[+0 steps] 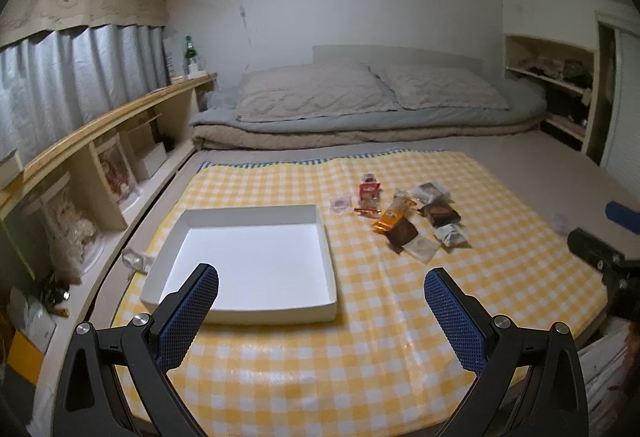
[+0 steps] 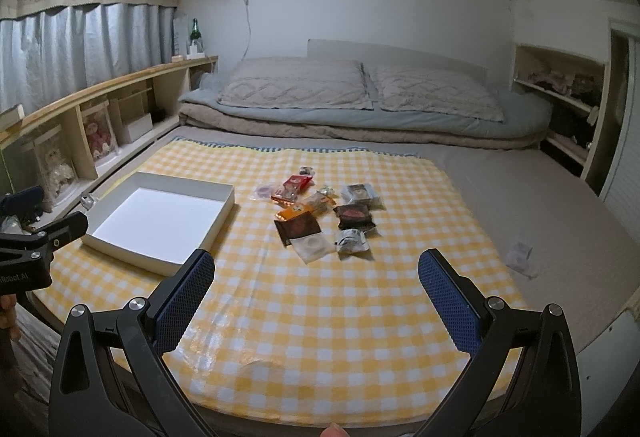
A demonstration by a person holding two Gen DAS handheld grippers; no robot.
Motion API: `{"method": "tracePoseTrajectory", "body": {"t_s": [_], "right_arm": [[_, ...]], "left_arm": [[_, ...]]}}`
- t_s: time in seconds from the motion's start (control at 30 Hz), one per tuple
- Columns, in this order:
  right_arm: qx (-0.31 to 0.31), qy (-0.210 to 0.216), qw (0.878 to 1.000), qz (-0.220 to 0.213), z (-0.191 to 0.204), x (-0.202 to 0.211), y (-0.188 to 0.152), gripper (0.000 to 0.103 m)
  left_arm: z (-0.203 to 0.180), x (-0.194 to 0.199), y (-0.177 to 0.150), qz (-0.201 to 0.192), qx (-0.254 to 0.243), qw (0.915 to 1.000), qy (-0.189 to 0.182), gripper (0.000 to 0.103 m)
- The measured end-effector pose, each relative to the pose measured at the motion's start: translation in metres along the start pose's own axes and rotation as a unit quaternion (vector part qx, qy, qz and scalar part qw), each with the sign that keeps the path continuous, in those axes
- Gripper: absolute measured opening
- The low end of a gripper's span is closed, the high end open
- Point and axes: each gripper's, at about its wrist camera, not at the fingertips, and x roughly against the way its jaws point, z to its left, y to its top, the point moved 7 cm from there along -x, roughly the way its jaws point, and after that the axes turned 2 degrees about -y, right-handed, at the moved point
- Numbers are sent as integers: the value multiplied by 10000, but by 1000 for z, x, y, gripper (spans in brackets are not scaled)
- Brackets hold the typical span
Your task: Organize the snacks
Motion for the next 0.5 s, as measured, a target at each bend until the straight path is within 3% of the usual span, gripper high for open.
{"method": "tracePoseTrajectory", "body": {"t_s": [0.23,0.5], "right_arm": [[190,-98,9998,14,-22,-14,38,103],[69,-167,9993,330,-48,-71,67,103]], "left_arm": [[-1,-30,39,211,101,9994,-246,103],[-10,-89,87,262,-174,9983,-488,103]]}}
